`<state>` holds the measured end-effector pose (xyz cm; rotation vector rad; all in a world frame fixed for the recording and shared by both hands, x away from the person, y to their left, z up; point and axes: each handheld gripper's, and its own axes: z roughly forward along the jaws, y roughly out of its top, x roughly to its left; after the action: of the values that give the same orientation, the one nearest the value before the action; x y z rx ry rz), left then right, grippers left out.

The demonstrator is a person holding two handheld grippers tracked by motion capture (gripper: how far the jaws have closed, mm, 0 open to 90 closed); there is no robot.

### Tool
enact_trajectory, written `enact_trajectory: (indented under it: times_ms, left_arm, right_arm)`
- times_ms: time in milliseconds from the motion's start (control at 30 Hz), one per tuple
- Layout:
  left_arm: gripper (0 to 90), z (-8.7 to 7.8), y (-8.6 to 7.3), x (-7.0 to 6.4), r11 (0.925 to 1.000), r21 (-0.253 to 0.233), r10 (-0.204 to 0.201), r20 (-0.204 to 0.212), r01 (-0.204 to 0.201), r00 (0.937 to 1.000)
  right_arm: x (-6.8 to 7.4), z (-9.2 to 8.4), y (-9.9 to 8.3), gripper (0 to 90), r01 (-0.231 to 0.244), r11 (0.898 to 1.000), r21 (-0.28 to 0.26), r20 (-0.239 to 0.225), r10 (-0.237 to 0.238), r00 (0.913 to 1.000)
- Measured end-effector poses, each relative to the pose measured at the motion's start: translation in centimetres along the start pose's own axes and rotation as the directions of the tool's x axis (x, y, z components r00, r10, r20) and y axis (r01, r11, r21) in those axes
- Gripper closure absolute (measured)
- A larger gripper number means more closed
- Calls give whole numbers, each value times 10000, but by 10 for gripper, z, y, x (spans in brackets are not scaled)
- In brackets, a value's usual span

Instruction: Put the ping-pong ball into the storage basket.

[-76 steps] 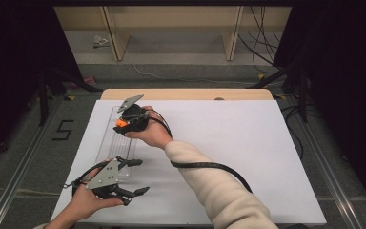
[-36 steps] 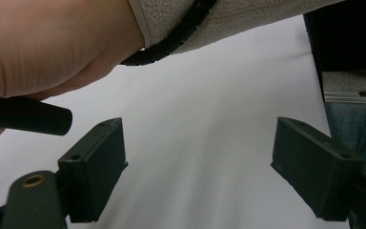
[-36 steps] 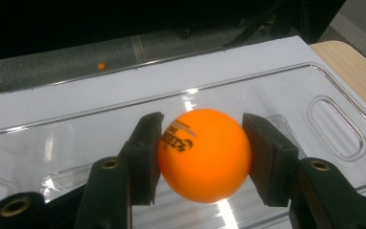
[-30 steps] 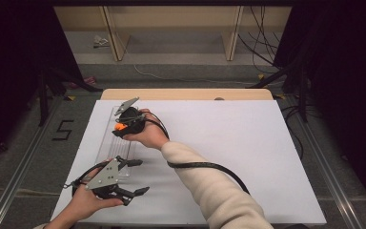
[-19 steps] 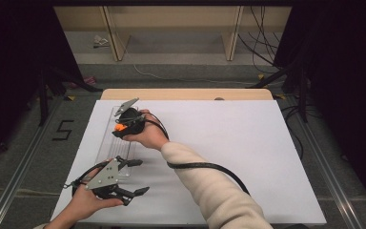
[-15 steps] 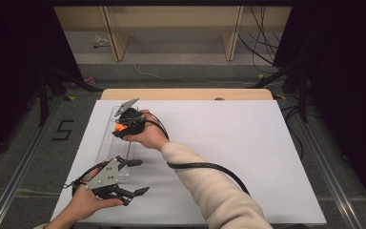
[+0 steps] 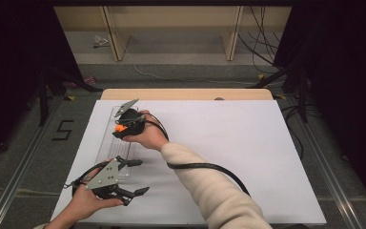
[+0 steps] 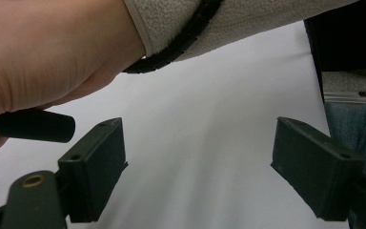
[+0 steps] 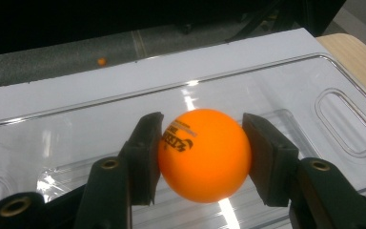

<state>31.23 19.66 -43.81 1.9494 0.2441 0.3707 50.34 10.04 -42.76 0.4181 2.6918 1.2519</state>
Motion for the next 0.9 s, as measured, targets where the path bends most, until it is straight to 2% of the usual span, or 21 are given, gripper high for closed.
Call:
enact_trajectory:
  times_ms: [467, 633, 900]
  left_arm:
    - [182, 0, 0, 0, 10000, -9, -1, 1, 1, 10000]
    - [181, 0, 0, 0, 10000, -13, -2, 4, 2, 10000]
    - [182, 0, 0, 0, 10000, -16, -5, 9, 5, 10000]
  right_arm:
    - [-1, 0, -1, 501, 1, 10000, 11, -3, -1, 10000]
    - [-1, -1, 0, 431, -24, 10000, -85, 15, 24, 10000]
    - [-2, -7, 0, 251, -120, 9994, -335, 131, 125, 9998]
